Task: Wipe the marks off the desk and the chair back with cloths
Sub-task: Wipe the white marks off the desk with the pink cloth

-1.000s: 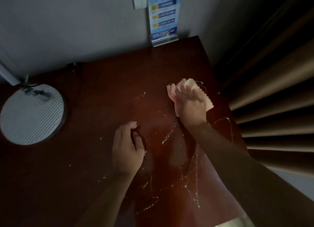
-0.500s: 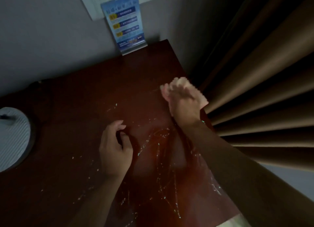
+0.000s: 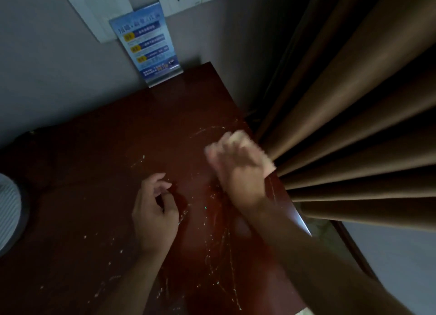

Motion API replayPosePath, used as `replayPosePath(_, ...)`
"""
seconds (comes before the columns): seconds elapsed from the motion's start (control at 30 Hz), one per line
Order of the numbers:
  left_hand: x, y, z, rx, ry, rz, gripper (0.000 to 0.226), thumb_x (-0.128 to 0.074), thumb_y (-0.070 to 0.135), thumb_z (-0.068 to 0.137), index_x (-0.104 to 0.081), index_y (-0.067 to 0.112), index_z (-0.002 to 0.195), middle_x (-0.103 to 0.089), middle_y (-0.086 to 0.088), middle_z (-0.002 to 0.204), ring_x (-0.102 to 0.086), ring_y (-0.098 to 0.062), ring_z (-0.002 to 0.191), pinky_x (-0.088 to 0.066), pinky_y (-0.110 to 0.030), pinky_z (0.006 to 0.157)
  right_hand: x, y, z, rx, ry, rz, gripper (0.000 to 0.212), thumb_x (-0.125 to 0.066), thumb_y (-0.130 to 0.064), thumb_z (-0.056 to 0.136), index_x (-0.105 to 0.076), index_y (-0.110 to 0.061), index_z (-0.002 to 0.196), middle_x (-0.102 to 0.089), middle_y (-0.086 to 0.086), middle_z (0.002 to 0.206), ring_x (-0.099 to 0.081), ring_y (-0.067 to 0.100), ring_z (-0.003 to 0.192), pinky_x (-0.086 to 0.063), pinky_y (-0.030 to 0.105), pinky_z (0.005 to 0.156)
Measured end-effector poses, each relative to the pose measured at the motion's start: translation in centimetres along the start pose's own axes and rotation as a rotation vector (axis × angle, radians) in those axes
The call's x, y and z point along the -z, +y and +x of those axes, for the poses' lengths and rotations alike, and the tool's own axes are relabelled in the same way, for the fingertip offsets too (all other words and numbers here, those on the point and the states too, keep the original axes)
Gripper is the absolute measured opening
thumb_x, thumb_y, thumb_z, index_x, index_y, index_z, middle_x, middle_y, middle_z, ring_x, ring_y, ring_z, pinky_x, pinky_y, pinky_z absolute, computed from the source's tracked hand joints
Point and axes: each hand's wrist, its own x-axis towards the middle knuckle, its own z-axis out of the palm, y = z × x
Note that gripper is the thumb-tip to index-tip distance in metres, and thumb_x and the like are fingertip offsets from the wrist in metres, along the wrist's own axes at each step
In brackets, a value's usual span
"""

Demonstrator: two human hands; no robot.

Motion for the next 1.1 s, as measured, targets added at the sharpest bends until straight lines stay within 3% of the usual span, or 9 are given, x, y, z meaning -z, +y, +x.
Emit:
replayPosePath(0.13,0.0,-0.7,0.0,-0.07,0.028,0.029,0.041,-0.056,-0.008,0.085,-0.061,0.016,0.118,-0.057,0.008,0.111,-0.064,-0.021,0.098,-0.054,-0.041,0.084,1.4,-7.4,-7.4,0.203,0.008,0.32,0.031,-0.074,-0.027,0.079,-0.067,-0.021,0.108,-0.065,0.001,0.125,-0.059,0.025,0.119,-0.038,0.04,0.105)
replayPosePath(0.23,-0.4,-0.9,0.0,-0.1,-0.009,0.046,0.035,-0.052,0.004,0.087,-0.061,0.016,0.118,-0.054,0.011,0.113,-0.063,-0.022,0.102,-0.055,-0.047,0.086,1.5,-5.3,-6.6,0.205,-0.001,0.314,0.024,-0.056,-0.029,0.088,-0.073,-0.018,0.101,-0.068,0.004,0.119,-0.062,0.025,0.113,-0.041,0.038,0.102)
replayPosePath(0.4,-1.4,1.0,-0.6,-0.125,-0.06,0.035,0.034,-0.054,0.001,0.089,-0.062,0.02,0.116,-0.049,0.015,0.115,-0.062,-0.019,0.102,-0.057,-0.044,0.083,0.8,3.6,-0.3,-0.13,0.061,0.049,0.029,-0.05,-0.04,0.101,-0.061,-0.023,0.121,-0.067,0.001,0.116,-0.067,0.019,0.097,-0.052,0.032,0.082)
replayPosePath(0.53,-1.1,1.2,-0.9,-0.117,-0.076,0.03,0.037,-0.057,-0.005,0.088,-0.062,0.019,0.116,-0.045,0.017,0.123,-0.063,-0.016,0.103,-0.058,-0.036,0.083,2.0,1.1,-4.9,-0.041,-0.024,0.121,0.037,-0.032,-0.029,0.108,-0.048,-0.019,0.139,-0.046,0.01,0.147,-0.043,0.031,0.136,-0.042,0.047,0.103)
replayPosePath(0.7,-0.6,0.3,-1.5,-0.091,-0.071,0.041,0.038,-0.057,-0.005,0.086,-0.064,0.022,0.112,-0.046,0.018,0.118,-0.062,-0.014,0.102,-0.055,-0.035,0.085,3.0,0.0,-13.3,0.101,-0.008,0.266,0.021,-0.064,-0.027,0.094,-0.072,-0.022,0.112,-0.055,-0.002,0.14,-0.056,0.02,0.126,-0.043,0.043,0.105)
replayPosePath(0.77,0.0,0.3,-1.5,-0.103,-0.067,0.048,0.038,-0.057,-0.006,0.086,-0.065,0.022,0.111,-0.047,0.019,0.117,-0.061,-0.01,0.1,-0.053,-0.024,0.085,2.4,2.5,-9.3,0.115,-0.04,0.17,0.033,-0.056,-0.029,0.099,-0.061,-0.021,0.131,-0.049,0.006,0.146,-0.049,0.024,0.132,-0.04,0.042,0.106)
replayPosePath(0.87,1.4,-0.3,-1.2,-0.077,-0.05,0.037,0.036,-0.057,-0.007,0.087,-0.066,0.018,0.111,-0.049,0.016,0.118,-0.059,-0.006,0.099,-0.045,-0.005,0.083,2.4,3.2,-2.9,-0.156,0.081,0.148,0.041,-0.035,-0.036,0.106,-0.055,-0.012,0.134,-0.061,0.009,0.13,-0.063,0.027,0.11,-0.051,0.046,0.09)
replayPosePath(0.97,2.0,-0.8,-1.6,-0.046,-0.049,0.03,0.036,-0.057,-0.007,0.087,-0.066,0.019,0.111,-0.051,0.014,0.118,-0.062,-0.01,0.098,-0.044,-0.005,0.079,3.3,0.7,-5.9,-0.215,0.045,0.181,0.043,-0.037,-0.03,0.103,-0.049,-0.01,0.14,-0.06,0.008,0.134,-0.065,0.024,0.111,-0.049,0.043,0.096)
replayPosePath(1.1,0.3,0.1,-2.1,-0.061,-0.09,0.011,0.035,-0.058,-0.005,0.088,-0.066,0.021,0.11,-0.05,0.017,0.118,-0.061,-0.006,0.098,-0.045,-0.008,0.079,4.6,0.7,-12.2,-0.131,0.091,0.208,0.04,-0.035,-0.025,0.106,-0.068,-0.011,0.122,-0.063,0.003,0.131,-0.065,0.015,0.113,-0.052,0.04,0.094)
